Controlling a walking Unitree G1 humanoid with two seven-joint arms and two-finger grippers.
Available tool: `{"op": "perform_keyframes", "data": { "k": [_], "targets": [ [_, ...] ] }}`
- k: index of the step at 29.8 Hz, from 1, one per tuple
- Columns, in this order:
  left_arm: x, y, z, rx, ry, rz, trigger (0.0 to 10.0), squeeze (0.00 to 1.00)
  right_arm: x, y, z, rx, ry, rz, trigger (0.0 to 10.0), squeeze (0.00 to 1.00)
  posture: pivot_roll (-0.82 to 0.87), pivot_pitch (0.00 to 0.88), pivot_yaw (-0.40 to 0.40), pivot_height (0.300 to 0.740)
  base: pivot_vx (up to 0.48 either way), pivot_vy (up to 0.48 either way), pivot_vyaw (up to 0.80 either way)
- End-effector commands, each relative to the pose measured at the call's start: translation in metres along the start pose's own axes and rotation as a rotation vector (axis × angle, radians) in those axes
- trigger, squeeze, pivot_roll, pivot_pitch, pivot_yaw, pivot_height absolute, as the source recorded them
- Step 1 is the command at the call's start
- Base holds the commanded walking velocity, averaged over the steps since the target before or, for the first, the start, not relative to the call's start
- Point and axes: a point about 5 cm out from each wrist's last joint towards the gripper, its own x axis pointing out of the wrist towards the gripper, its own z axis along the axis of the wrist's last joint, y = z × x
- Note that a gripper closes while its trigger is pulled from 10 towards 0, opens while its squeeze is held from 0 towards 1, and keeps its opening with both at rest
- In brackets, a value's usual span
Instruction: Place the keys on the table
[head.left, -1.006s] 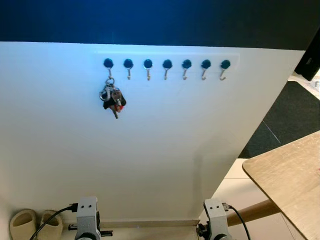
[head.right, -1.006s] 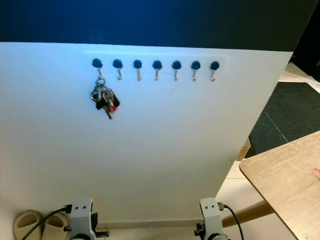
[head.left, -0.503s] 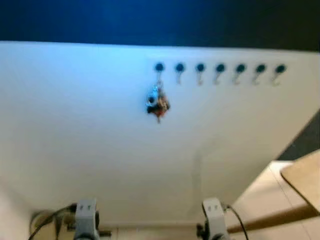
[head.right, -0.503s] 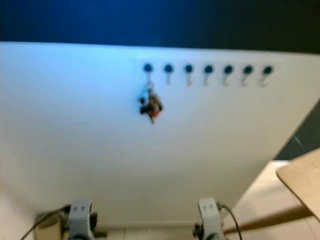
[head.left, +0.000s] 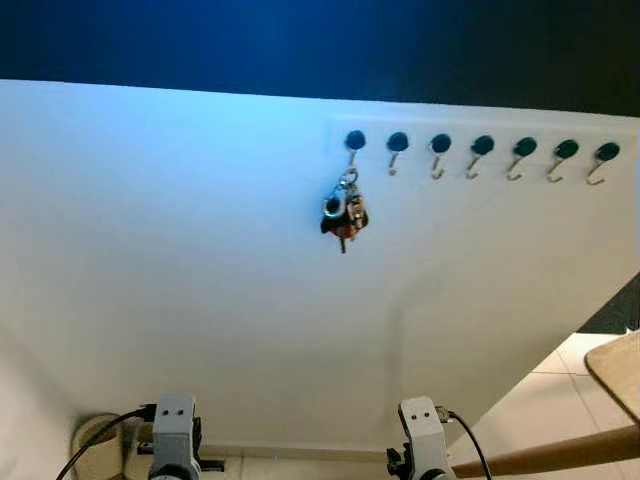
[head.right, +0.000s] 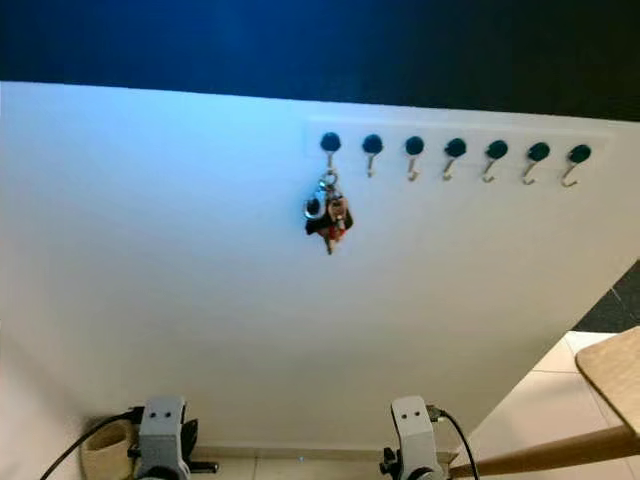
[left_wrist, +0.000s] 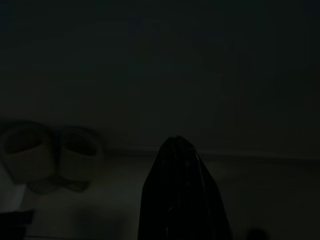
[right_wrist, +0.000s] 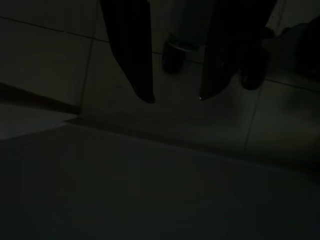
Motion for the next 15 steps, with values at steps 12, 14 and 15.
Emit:
{"op": "perform_keyframes", "data": {
  "k": [12, 14, 15],
  "targets": [
    [-0.008, 0.009, -0.001, 0.041, -0.046, 0.020, 10.0, 0.00, -0.001, -0.005, 0.003, -0.059, -0.040, -0.007, 10.0, 0.00, 0.06, 0.056, -0.033, 0.740, 0.000, 0.000, 0.00],
    [-0.010, 0.009, 0.011, 0.018, -0.158, -0.048, 10.0, 0.00, -0.001, -0.008, 0.014, -0.085, -0.110, -0.015, 10.0, 0.00, 0.06, 0.058, -0.032, 0.740, 0.000, 0.000, 0.00],
    [-0.012, 0.008, 0.017, 0.037, -0.208, -0.079, 10.0, 0.00, -0.001, -0.009, 0.020, -0.097, -0.146, -0.017, 10.0, 0.00, 0.06, 0.059, -0.032, 0.740, 0.000, 0.000, 0.00]
  ]
}}
